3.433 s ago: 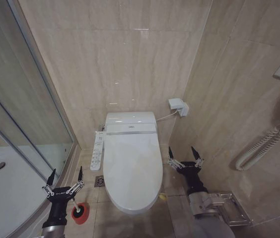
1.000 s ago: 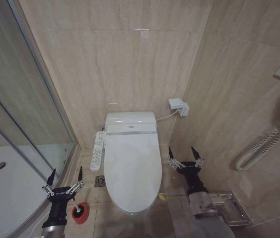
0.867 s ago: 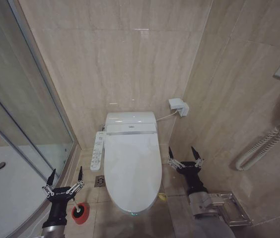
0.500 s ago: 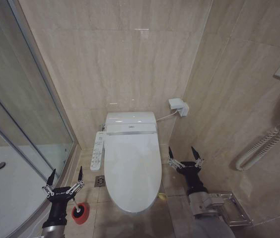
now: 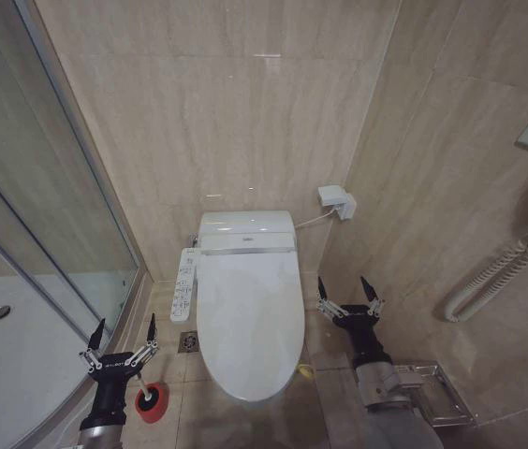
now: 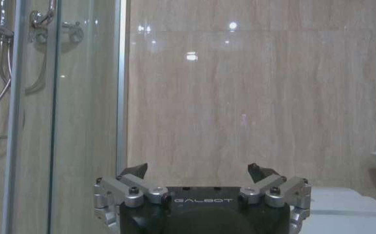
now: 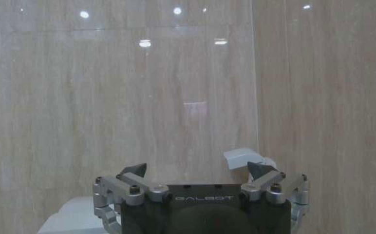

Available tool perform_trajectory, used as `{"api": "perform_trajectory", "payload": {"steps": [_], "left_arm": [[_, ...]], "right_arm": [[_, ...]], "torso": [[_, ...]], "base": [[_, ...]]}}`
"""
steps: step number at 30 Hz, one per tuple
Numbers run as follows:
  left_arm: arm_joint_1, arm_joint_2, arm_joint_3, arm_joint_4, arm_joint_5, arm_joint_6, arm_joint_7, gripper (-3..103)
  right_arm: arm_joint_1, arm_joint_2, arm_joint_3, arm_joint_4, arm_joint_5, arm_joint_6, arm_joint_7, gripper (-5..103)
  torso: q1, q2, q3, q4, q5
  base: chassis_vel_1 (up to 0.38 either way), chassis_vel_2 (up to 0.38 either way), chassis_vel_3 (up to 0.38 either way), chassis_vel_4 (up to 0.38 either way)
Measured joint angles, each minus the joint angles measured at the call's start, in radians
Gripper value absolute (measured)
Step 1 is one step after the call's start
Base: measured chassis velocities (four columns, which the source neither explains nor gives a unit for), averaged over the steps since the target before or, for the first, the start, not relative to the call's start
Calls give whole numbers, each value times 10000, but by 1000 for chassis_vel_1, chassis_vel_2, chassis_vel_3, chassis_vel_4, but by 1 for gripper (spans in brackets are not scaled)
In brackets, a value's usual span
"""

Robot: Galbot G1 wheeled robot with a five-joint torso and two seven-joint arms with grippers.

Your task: Open the toilet lid, clean the toilet bowl with a toilet brush, close the toilet lid, and flush.

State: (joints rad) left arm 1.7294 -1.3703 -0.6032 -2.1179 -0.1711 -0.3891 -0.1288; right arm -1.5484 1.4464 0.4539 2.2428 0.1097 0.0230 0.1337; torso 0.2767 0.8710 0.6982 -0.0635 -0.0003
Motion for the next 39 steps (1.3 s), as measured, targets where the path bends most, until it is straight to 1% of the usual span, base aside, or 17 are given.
{"api": "perform_trajectory", "payload": {"steps": [10, 11, 13, 14, 18, 19, 22, 23, 25, 26, 27, 28, 32, 33, 38, 39], "left_arm": [[-12, -1, 0, 0, -2, 16, 0, 100], [-56, 3, -1, 0, -27, 82, 6, 100], [-386, 45, -28, 16, -235, 562, 68, 100], [-386, 45, -28, 16, -235, 562, 68, 100], [-1241, 168, -104, 99, -799, 1858, 251, 100], [-1241, 168, -104, 99, -799, 1858, 251, 100], [-1762, 240, -153, 152, -1141, 2642, 361, 100], [-2076, 276, -181, 179, -1313, 3051, 412, 100], [-2172, 277, -179, 172, -1329, 3111, 416, 100], [-2270, 283, -182, 168, -1377, 3283, 419, 100], [-2462, 302, -202, 118, -1454, 3578, 429, 100], [-2462, 302, -202, 118, -1454, 3578, 429, 100], [-3188, 366, -268, -100, -1768, 4778, 461, 100], [-3188, 366, -268, -100, -1768, 4778, 461, 100], [-4208, 460, -365, -408, -2198, 6446, 513, 100], [-4208, 460, -365, -408, -2198, 6446, 513, 100]], "right_arm": [[0, 0, 1, 0, 0, 0, 0, 100], [0, 0, 0, -1, 0, 0, 0, 100], [0, 0, 0, 0, 0, 0, 0, 100], [0, 0, 0, 0, 0, 0, 0, 100], [0, 0, 1, 0, 0, 0, 0, 100], [0, 0, 1, 0, 0, 0, 0, 100], [0, 0, 1, 0, 0, 0, 0, 100], [0, -1, 0, -1, 0, 0, -1, 100], [-1, 0, 1, -1, 0, 0, 0, 100], [-1, 0, 1, 0, 0, 0, 0, 100], [0, 0, 1, 0, 0, 0, 0, 100], [0, 0, 1, 0, 0, 0, 0, 100], [-1, 0, 1, -1, 0, 0, 0, 100], [-1, 0, 1, -1, 0, 0, 0, 100], [-1, 0, 1, 0, 0, 0, 0, 100], [-1, 0, 1, 0, 0, 0, 0, 100]], "torso": [[0, 0, 0, 1, 0], [0, 0, 0, 1, 0], [0, 0, 0, 1, 0], [0, 0, 0, 1, 0], [0, 0, 0, 0, 0], [0, 0, 0, 0, 0], [0, 0, 0, 0, -1], [0, 0, 0, -1, -1], [1, 0, 0, -3, -1], [0, 0, 1, 3, -1], [0, 0, 0, 1, 0], [0, 0, 0, 1, 0], [0, 0, 1, 0, -1], [0, 0, 1, 0, -1], [0, 0, 1, 0, 0], [0, 0, 1, 0, 0]], "base": [[0, 0, 0, 0], [0, 0, 0, 0], [0, 0, 0, 0], [0, 0, 0, 0], [0, 0, 0, 0], [0, 0, 0, 0], [0, 0, 0, 0], [0, 0, 0, 0], [0, 0, 0, 0], [0, 0, 0, 0], [0, 0, 0, 0], [0, 0, 0, 0], [0, 0, 0, 0], [0, 0, 0, 0], [0, 0, 0, 0], [0, 0, 0, 0]]}}
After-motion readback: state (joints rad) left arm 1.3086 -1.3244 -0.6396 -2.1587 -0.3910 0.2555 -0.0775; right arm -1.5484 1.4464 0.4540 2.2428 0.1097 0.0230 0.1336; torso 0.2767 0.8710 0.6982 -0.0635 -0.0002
